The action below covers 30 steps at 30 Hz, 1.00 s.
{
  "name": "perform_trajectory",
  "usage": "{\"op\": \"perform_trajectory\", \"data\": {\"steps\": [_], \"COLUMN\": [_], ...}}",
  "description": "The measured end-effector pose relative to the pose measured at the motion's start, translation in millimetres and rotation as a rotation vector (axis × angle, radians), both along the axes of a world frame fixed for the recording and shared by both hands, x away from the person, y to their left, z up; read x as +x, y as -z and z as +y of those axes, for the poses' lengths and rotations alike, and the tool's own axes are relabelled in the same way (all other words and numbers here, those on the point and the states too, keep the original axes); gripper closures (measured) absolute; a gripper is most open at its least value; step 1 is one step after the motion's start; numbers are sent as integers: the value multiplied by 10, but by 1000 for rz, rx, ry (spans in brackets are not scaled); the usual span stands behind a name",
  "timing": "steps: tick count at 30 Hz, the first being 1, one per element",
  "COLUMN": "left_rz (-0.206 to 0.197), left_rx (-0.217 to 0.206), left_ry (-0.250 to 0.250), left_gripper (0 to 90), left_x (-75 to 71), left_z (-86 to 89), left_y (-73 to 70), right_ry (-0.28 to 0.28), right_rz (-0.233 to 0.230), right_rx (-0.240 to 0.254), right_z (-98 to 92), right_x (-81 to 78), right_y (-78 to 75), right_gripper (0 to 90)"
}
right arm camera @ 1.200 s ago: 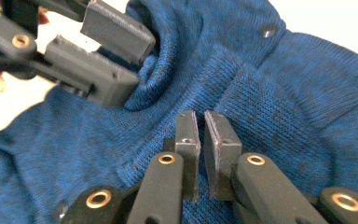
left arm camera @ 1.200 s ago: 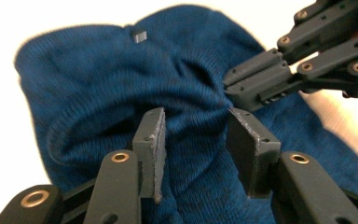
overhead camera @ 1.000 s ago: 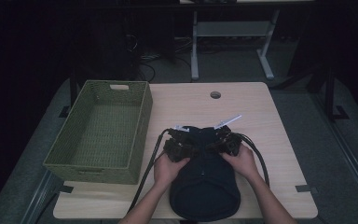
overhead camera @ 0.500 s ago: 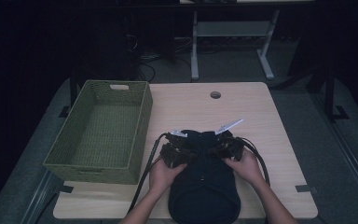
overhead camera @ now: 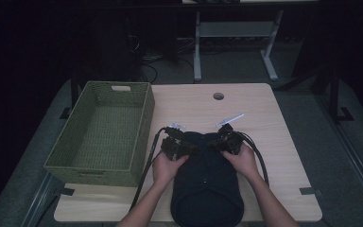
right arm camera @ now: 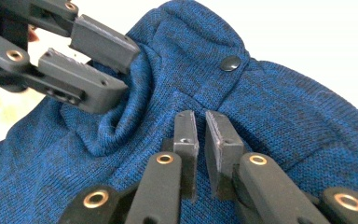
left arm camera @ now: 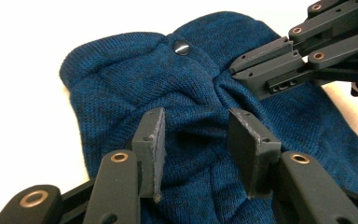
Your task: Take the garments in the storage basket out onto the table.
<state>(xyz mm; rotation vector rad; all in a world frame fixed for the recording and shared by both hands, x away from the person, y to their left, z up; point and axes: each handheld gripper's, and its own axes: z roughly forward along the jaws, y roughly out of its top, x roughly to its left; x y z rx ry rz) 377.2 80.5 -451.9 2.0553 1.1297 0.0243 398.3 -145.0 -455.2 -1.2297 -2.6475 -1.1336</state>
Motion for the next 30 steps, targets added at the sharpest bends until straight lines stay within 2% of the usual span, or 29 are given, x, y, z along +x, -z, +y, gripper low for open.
{"op": "perform_trajectory", "data": {"steps": [7, 14, 16, 21, 24, 25, 30], "left_rz": [14, -2, -11, -17, -6, -5, 15], "left_rx": [7, -21, -36, -63, -78, -67, -71], "left_ry": [10, 8, 2, -38, -59, -63, -93], "left_gripper": [574, 563, 561, 559, 561, 562, 562], "left_x": [4, -3, 8, 104, 172, 191, 262], "left_z": [-9, 36, 68, 153, 199, 203, 246], "left_y": [8, -117, -156, -223, -232, -228, -182], "right_ry": [-6, 6, 11, 51, 61, 64, 72], "right_rz": [7, 5, 7, 9, 26, 23, 16], "right_rx": [-8, 17, 18, 62, 53, 54, 42], "right_z": [10, -99, -124, -306, -362, -378, -413], "right_x": [9, -12, -12, 16, 51, 59, 103], "right_y": [19, -78, -95, -148, -155, -167, -197], "right_gripper": [820, 727, 719, 702, 687, 687, 675]}}
